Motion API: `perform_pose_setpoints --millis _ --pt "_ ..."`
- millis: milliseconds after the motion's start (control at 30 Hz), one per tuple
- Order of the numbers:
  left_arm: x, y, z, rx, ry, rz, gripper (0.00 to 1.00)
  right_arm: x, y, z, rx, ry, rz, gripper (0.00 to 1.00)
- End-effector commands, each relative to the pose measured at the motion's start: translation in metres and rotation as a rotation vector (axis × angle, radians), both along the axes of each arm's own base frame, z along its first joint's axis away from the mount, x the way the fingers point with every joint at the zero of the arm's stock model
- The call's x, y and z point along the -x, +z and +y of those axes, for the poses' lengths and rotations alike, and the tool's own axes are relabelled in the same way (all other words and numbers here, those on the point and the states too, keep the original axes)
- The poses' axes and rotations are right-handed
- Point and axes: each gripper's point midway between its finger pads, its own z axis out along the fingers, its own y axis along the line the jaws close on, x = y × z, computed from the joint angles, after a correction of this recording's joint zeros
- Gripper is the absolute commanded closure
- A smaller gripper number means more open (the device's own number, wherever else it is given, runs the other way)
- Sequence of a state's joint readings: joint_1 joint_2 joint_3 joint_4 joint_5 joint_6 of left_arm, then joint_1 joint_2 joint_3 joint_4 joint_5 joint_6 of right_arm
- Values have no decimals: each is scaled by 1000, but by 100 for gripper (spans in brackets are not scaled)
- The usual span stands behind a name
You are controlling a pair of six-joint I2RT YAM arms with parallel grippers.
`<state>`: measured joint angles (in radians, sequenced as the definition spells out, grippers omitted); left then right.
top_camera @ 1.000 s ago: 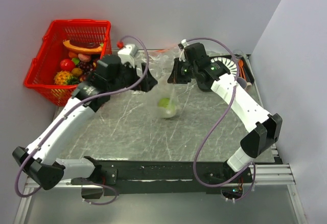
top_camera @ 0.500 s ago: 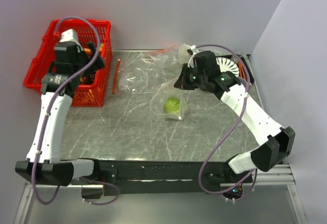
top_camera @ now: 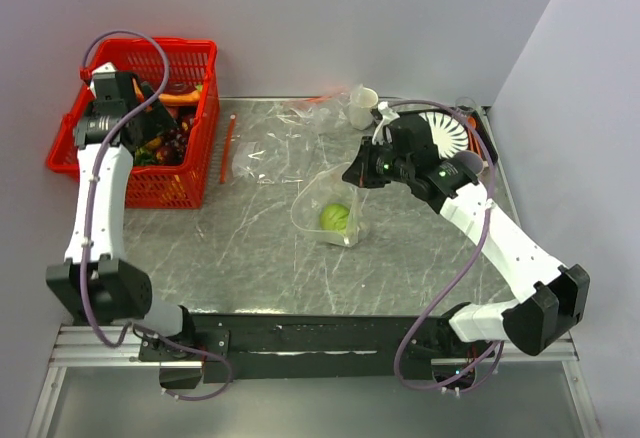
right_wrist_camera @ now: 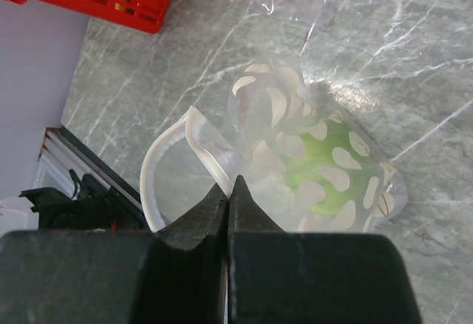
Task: Place the food in the zip-top bag and seal the zipper
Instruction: Pick up the fake fruit from the bin.
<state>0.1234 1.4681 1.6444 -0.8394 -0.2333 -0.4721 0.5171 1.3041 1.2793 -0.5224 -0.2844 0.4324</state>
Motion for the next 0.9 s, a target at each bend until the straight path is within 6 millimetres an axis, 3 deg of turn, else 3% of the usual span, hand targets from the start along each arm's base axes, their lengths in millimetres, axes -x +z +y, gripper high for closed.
perform_pose_setpoints --millis 0,133,367,500,667,767,867 --pt "-18 -11 23 -49 63 58 1 -3 25 -2 -39 4 -109 100" --pt "-35 -36 28 -52 75 148 1 -5 22 -1 -37 3 -107 100" --pt "-35 -70 51 -144 150 282 1 -6 11 2 -40 9 -89 100" --pt "-41 -91 53 -144 152 330 1 -5 10 4 -46 21 -80 100" --pt "-49 -133 55 -145 133 430 1 -4 9 2 -43 9 -84 100" --pt "-47 -161 60 -162 154 532 9 -5 5 2 -39 9 -74 100" --pt "-43 -169 75 -213 225 591 19 -4 6 3 -50 16 -74 100"
